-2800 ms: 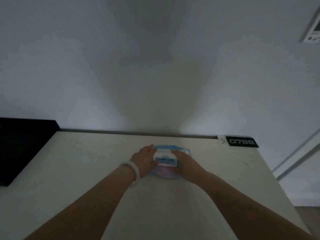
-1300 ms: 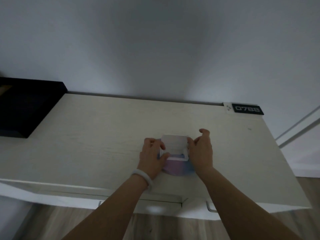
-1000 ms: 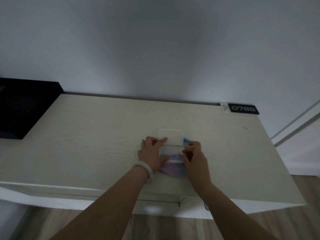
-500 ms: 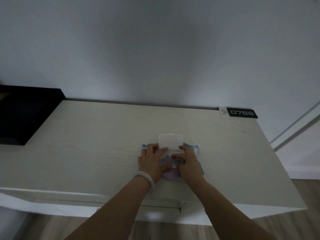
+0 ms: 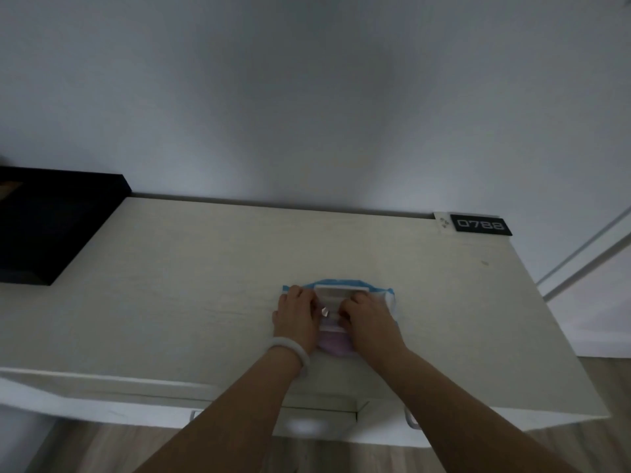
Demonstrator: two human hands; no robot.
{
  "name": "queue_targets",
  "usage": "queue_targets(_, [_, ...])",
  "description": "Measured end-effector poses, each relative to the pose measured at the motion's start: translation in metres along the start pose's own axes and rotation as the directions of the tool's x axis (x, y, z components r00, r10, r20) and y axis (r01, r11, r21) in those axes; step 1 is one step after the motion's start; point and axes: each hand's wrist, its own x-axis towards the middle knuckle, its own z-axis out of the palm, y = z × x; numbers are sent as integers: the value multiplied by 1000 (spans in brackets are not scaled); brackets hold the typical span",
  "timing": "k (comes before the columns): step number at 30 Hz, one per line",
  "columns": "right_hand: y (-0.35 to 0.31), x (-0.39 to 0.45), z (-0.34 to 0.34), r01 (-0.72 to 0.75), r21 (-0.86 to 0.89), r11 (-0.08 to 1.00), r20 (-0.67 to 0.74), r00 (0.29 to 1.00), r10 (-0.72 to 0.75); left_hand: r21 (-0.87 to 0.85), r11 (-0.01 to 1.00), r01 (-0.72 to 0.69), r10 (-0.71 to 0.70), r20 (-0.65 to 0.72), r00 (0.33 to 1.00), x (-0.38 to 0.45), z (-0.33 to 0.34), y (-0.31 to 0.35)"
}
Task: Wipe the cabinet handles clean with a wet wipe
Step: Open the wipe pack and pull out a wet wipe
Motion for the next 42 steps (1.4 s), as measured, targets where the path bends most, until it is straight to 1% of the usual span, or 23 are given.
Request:
queue_targets(2, [3, 5, -1, 37, -21, 999, 68, 997, -35, -40, 999, -20, 19, -18, 1000, 3, 0, -2])
queue_targets(4, [5, 8, -4, 38, 0, 999, 114, 993, -37, -66, 998, -16, 15, -26, 1000, 7, -1, -2])
queue_targets(7, [5, 15, -12, -65, 53, 996, 172, 984, 55, -71, 997, -1, 0, -10, 1000, 9, -5, -1])
queue_targets(9, [5, 18, -16, -120, 81, 989, 206, 973, 101, -132, 991, -9, 6, -24, 1000, 8, -8, 1])
queue_targets(11, [5, 21, -15, -130, 81, 988, 217, 970, 110, -188, 981, -48, 44, -24, 999, 9, -7, -2])
queue_targets(12, [3, 22, -15, -131, 64, 989, 223, 968, 113, -193, 980, -56, 57, -1, 998, 10, -5, -5])
queue_targets(14, [1, 25, -14, -133, 23, 991, 218, 968, 125, -209, 977, -36, 47, 48, 998, 11, -2, -8])
queue_targets(16, [0, 28, -13, -103, -42, 994, 220, 969, 110, -192, 981, -21, 34, 62, 997, 13, 1, -9])
queue_targets(19, [-1, 30, -14, 0, -172, 985, 252, 967, 44, -83, 996, -18, 26, 106, 994, 16, 3, -9])
queue_targets(21, [1, 30, -14, 47, -190, 981, 280, 960, 8, -55, 998, -15, 22, 111, 994, 18, 4, -10])
queue_targets(24, [9, 27, -13, 32, -116, 993, 287, 958, 3, -27, 999, -24, 27, 120, 992, 18, 7, -13])
queue_targets(27, [11, 23, -10, -60, 15, 998, 244, 968, 54, -33, 999, -43, 47, 119, 992, 18, 9, -17])
queue_targets(29, [9, 23, -13, -134, 114, 984, 186, 976, 112, -50, 997, -59, 64, 109, 992, 18, 10, -19])
queue_targets(30, [9, 22, -14, -144, 144, 979, 174, 978, 118, -63, 996, -61, 67, 104, 992, 18, 10, -20])
queue_targets(31, [9, 23, -16, -128, 141, 982, 185, 977, 101, -77, 995, -62, 69, 101, 992, 18, 11, -20])
queue_targets(33, [10, 24, -16, -95, 81, 992, 264, 962, 71, -81, 994, -68, 75, 94, 993, 17, 11, -21])
queue_targets(35, [10, 24, -17, -91, 49, 995, 304, 950, 71, -73, 995, -69, 76, 93, 993, 17, 11, -21])
queue_targets(37, [7, 27, -20, -111, 70, 991, 283, 955, 87, -71, 995, -75, 81, 88, 993, 16, 11, -20])
queue_targets(40, [2, 33, -31, -146, 148, 978, 228, 967, 110, -58, 995, -82, 87, 88, 992, 16, 10, -19])
queue_targets(42, [1, 37, -40, -153, 152, 976, 194, 973, 123, -62, 994, -85, 90, 84, 992, 16, 10, -19])
